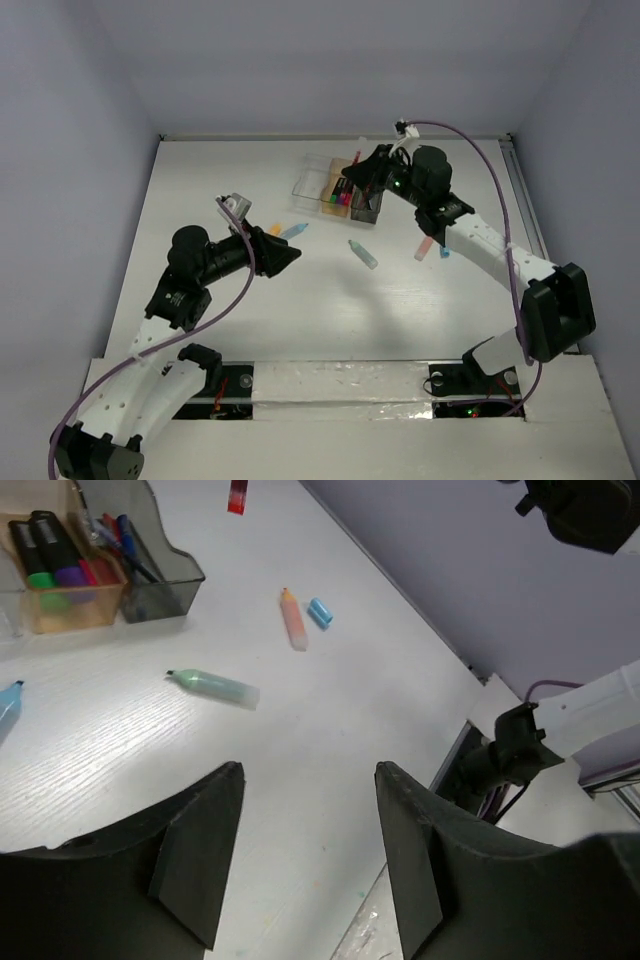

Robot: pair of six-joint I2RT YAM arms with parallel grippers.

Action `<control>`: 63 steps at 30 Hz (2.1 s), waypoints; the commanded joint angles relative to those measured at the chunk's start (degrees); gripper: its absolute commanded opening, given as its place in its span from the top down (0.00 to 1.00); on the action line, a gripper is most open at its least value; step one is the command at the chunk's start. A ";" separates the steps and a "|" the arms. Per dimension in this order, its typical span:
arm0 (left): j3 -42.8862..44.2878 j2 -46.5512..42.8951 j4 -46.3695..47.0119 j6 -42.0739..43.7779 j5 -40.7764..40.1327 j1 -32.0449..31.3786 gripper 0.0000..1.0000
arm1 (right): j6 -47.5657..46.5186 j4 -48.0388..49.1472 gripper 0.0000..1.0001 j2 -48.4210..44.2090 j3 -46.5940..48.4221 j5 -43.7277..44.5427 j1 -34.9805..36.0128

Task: Sort the stationery into containers
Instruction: Place the pen in the storage box, then pick up the pen from the center of the board.

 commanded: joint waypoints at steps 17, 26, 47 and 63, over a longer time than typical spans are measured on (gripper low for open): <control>0.88 -7.91 -8.47 5.34 -9.85 -0.19 0.14 | -8.28 -20.07 1.00 25.87 19.27 9.29 -10.29; 0.62 -7.56 -8.65 5.08 -10.03 -0.19 0.12 | -8.99 -22.35 0.95 30.80 23.76 9.73 -10.29; 0.71 -7.55 -8.73 4.99 -11.08 -0.19 0.10 | -11.62 -23.84 0.50 8.77 4.35 10.26 -5.30; 1.15 -9.14 -8.56 5.34 -11.61 -0.19 0.10 | -23.84 -40.99 0.20 17.70 3.54 18.08 2.19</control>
